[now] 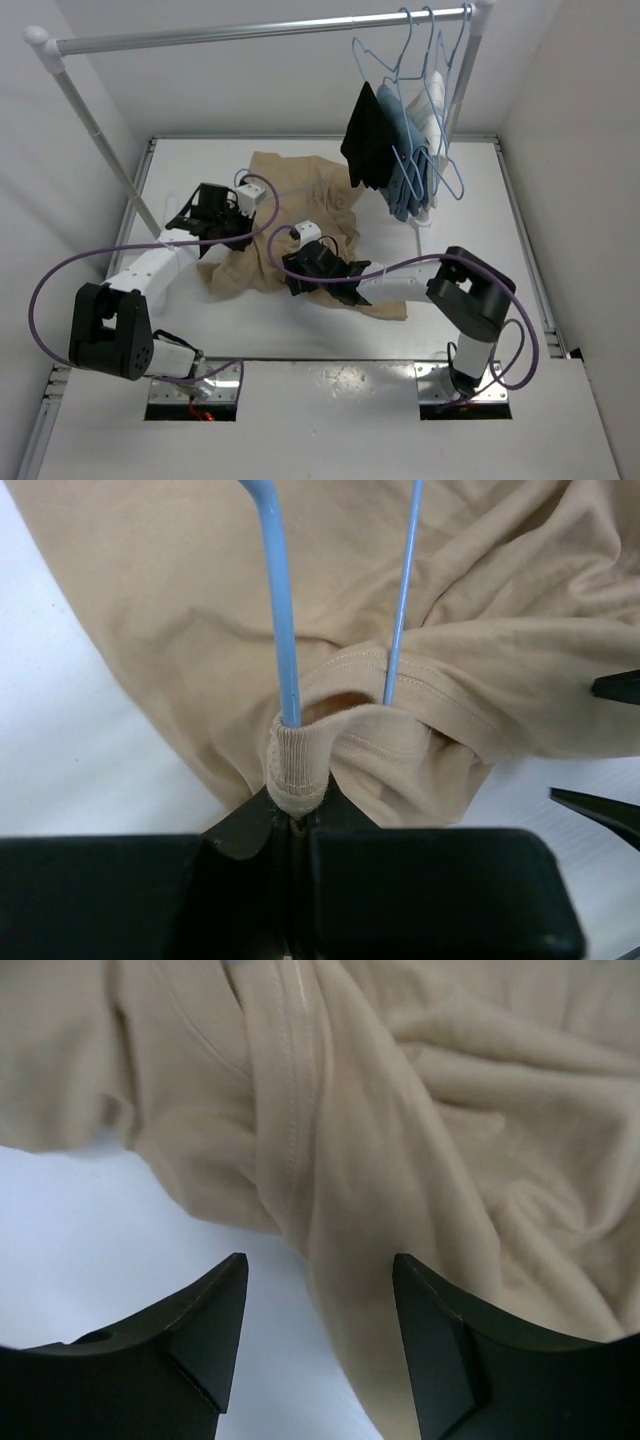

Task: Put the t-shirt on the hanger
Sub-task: Place tshirt on hanger

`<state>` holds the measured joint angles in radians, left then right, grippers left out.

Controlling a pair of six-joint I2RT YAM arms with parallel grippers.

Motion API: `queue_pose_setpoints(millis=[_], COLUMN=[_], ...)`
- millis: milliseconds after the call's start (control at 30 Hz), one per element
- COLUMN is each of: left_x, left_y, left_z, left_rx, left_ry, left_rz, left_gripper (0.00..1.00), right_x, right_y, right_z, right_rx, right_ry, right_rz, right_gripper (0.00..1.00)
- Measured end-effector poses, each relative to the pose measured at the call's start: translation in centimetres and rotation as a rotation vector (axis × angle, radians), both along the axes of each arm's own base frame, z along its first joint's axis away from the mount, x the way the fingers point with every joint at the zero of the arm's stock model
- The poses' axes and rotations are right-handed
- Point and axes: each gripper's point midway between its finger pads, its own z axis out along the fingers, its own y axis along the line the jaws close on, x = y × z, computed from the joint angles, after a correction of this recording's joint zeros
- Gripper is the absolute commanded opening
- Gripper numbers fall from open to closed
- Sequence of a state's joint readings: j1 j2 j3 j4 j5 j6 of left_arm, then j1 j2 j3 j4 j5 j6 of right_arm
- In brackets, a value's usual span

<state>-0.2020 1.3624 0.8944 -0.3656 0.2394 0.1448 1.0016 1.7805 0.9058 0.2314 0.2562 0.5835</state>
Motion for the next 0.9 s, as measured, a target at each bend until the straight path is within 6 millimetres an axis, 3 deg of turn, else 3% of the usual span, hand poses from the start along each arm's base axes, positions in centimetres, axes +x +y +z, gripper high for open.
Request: queue_pose_setpoints(millis=[200,333,467,533,567,767,900], left_x=[0.3,0.2,-0.4,-0.6,-0.6,-1.3,-2.6], left_y=[-0.1,-0.1,-0.1,-0.1,-0.2,-1.1,-1.0], left_z=[0.2,0.0,-0.9,-1.0,-1.0,-1.1,-1.3], left_rx=[-0.003,-0.006,-0.012,-0.018,-0.022,-0.072,-0.08], left_ry=[-0.015,-0.014,0.013,0.022,0.024,0.056,0.097], left_rz=[0.0,0.0,0.008,0.011,0.012,-0.008,-0.091], left_gripper=[0.0,0.0,0.0,0.0,0.0,0.0,0.0], right_x=[0.0,1.3,1.6,1.7,1.9,1.8,0.9], right_y=[-0.2,1.5,0.8,0.1,-0.1,-2.4,-7.8], right_z=[-4.2,-4.0,-4.3,-4.6,-4.6,-4.7,-3.7], right_rx=[-0.08,-0.06,-0.075,-0.075,-0.067,-0.025,-0.033], right_ry=[0.05,0.041,0.062,0.078,0.085,0.136,0.174], right_rz=[-0.017,-0.035,-0.1,-0.15,-0.169,-0.261,-0.352], right_gripper=[0.61,0.64,0.29,0.2,0.0,0.0,0.0])
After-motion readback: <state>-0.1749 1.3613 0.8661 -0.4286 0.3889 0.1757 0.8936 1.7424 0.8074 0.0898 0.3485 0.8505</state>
